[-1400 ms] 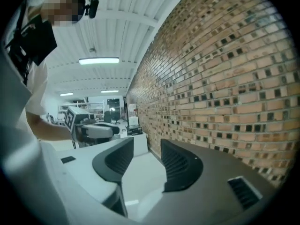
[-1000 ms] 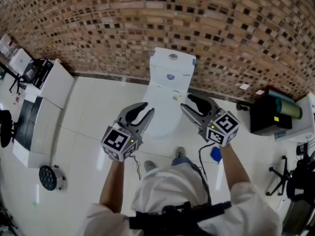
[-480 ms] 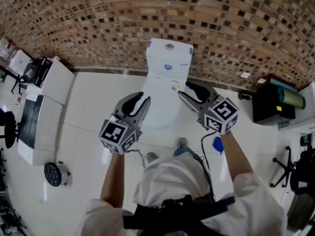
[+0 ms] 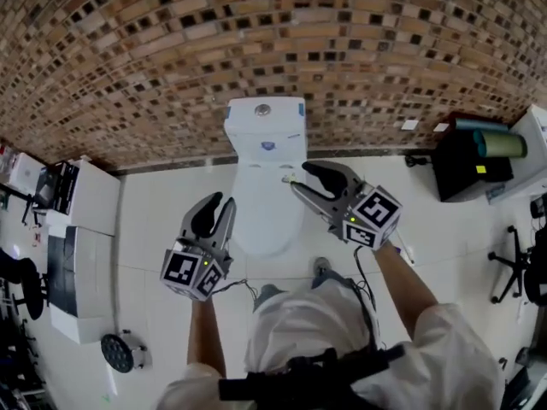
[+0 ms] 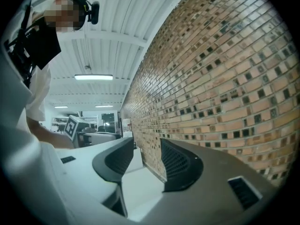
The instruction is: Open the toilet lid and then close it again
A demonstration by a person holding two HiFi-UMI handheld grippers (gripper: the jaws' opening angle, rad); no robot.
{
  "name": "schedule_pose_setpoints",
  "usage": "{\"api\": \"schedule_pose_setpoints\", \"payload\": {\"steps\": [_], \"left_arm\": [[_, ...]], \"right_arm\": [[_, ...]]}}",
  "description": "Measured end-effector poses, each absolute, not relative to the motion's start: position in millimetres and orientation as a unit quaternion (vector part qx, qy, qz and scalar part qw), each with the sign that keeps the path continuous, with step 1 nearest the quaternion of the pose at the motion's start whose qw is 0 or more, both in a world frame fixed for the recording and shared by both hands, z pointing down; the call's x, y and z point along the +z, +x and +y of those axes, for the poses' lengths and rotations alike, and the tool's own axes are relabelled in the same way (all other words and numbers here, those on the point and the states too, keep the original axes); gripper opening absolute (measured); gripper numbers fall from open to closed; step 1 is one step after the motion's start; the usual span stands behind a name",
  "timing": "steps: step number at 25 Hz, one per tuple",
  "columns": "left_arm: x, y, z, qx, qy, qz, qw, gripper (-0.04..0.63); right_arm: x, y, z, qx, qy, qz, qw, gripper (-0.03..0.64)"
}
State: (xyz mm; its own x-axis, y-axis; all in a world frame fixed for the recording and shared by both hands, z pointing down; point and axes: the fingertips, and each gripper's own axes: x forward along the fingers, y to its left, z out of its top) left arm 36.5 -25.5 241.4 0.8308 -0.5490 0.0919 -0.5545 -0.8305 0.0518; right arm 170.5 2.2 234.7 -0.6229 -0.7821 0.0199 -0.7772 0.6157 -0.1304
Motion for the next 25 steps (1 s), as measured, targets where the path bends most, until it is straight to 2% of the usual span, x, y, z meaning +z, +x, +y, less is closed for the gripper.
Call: {"api": "schedule_pose_setpoints", "payload": {"steps": [8, 12, 17, 25], "left_arm": [[266, -11, -91, 0.053, 0.968, -0.243, 0.007, 0.107], [273, -44, -122, 0.059, 0.983, -0.176, -0.014, 0.107], [291, -82, -156, 0.07, 0.989, -0.127, -0.006, 0.107], [332, -106, -138, 0.104, 0.994, -0.029, 0.004, 0.107]], "right_arm": [[290, 123, -10, -0.108, -0.483, 0.868, -0.034, 0.192], [319, 85, -22, -0.168, -0.537, 0.826, -0.024, 0.174], [322, 24, -41, -0.159, -0.574, 0.803, -0.017, 0.172], [368, -32, -24, -0.098, -0.618, 0.765, -0.154, 0.173]]}}
